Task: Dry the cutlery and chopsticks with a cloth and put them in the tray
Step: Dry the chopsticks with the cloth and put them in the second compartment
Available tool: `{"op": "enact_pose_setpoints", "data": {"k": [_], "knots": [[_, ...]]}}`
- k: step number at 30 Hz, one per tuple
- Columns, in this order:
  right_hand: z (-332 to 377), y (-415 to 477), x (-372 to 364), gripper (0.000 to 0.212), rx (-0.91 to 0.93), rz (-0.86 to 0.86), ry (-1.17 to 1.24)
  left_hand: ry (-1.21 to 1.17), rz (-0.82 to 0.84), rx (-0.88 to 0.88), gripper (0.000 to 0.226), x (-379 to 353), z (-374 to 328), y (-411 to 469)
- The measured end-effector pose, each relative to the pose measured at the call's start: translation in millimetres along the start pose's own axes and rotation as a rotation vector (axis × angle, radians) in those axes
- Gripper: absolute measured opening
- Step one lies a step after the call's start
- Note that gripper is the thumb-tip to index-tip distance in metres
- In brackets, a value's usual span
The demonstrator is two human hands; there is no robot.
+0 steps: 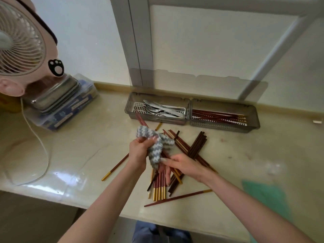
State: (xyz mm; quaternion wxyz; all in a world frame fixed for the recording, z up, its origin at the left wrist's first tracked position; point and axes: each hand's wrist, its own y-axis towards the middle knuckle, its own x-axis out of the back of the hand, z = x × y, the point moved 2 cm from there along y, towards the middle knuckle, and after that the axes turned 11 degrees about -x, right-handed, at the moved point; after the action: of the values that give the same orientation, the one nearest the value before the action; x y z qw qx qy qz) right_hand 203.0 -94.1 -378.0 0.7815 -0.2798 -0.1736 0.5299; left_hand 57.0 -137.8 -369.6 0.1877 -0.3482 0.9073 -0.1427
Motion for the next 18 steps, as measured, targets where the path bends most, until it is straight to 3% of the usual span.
{"op": "enact_pose_setpoints", "data": {"k": [5, 13, 18], "knots": [[-15.0, -12.2, -9.8, 0.032, 0.036, -0.112, 0.152, -0.039, -0.053, 0.051, 0.01, -2.5, -0.7, 13.0], [-26.1, -24.9, -2.9, 0.032, 0.043, -0.04, 0.154, -0.105, -0.227, 0.02, 0.01, 20.1, -26.2, 61.4], [-24.2, -11.2, -4.2, 0.037, 0.068, -0.039, 0.241, -0.091, -0.141, 0.054, 0.005, 13.8, -18.2, 54.4]]}}
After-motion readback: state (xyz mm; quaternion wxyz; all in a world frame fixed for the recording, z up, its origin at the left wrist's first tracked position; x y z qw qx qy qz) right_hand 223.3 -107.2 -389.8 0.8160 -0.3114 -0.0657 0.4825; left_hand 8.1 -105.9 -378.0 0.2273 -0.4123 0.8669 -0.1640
